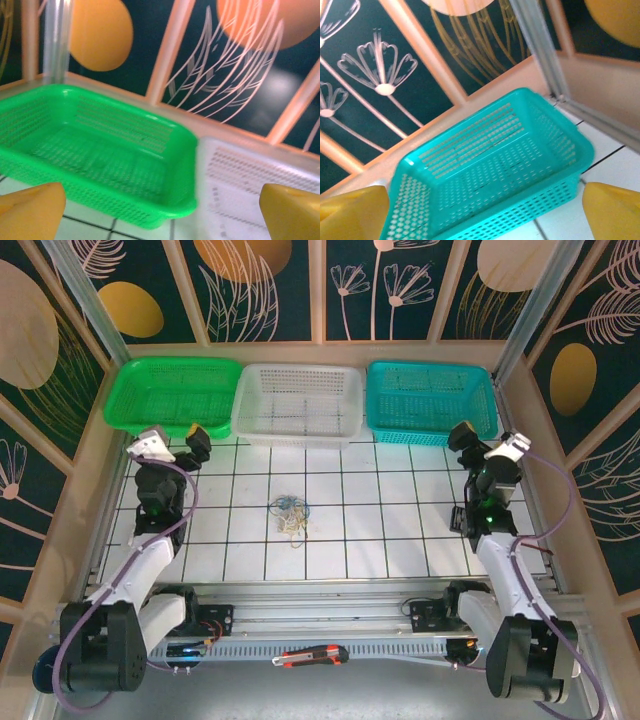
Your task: Untangle the cables
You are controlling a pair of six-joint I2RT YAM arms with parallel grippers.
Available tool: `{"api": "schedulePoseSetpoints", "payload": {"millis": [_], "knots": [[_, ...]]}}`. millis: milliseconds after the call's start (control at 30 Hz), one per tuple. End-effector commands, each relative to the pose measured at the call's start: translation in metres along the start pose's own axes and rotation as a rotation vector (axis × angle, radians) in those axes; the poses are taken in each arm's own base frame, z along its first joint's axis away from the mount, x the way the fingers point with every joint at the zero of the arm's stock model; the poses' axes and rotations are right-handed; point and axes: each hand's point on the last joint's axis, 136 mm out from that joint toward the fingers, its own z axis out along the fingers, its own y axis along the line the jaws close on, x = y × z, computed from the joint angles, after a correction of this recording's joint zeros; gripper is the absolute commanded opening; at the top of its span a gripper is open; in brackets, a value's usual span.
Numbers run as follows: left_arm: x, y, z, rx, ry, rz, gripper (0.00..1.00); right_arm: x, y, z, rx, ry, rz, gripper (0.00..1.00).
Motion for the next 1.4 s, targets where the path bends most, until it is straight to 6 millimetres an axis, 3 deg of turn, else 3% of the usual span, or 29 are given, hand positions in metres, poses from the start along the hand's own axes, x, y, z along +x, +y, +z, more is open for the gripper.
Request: {"api": "schedulePoseSetpoints", "payload": {"millis": [0,200,333,567,767,933,1100,1367], "knots": [[0.007,-0.027,-0.004,0.132,0.112,-0.161,0.99,0.007,0.031,-0.008,-0.134,0.131,0.047,0.99],[0.021,-0.053,-0.016,0.254,0.246,-0.32,0.99,0.041,0.083,-0.034,-0.376,0.359,0.051,0.84],[0.03,-0.063,-0.028,0.289,0.284,-0.374,0.99,0.089,0.107,-0.057,-0.439,0.538,0.073,0.77],[0.059,-0.092,-0.042,0.327,0.379,-0.331,0.99,0.193,0.146,-0.12,-0.495,0.78,0.096,0.74],[0.095,-0.097,-0.045,0.271,0.476,-0.245,0.99,0.267,0.181,-0.172,-0.545,0.946,0.101,0.68],[0.114,-0.095,-0.045,0.239,0.525,-0.206,0.99,0.314,0.214,-0.199,-0.549,1.041,0.029,0.6],[0.11,-0.095,-0.045,0.241,0.504,-0.202,0.99,0.342,0.228,-0.213,-0.545,1.098,0.05,0.55],[0.109,-0.097,-0.044,0.257,0.495,-0.192,0.99,0.358,0.226,-0.224,-0.507,1.14,0.031,0.55]]}}
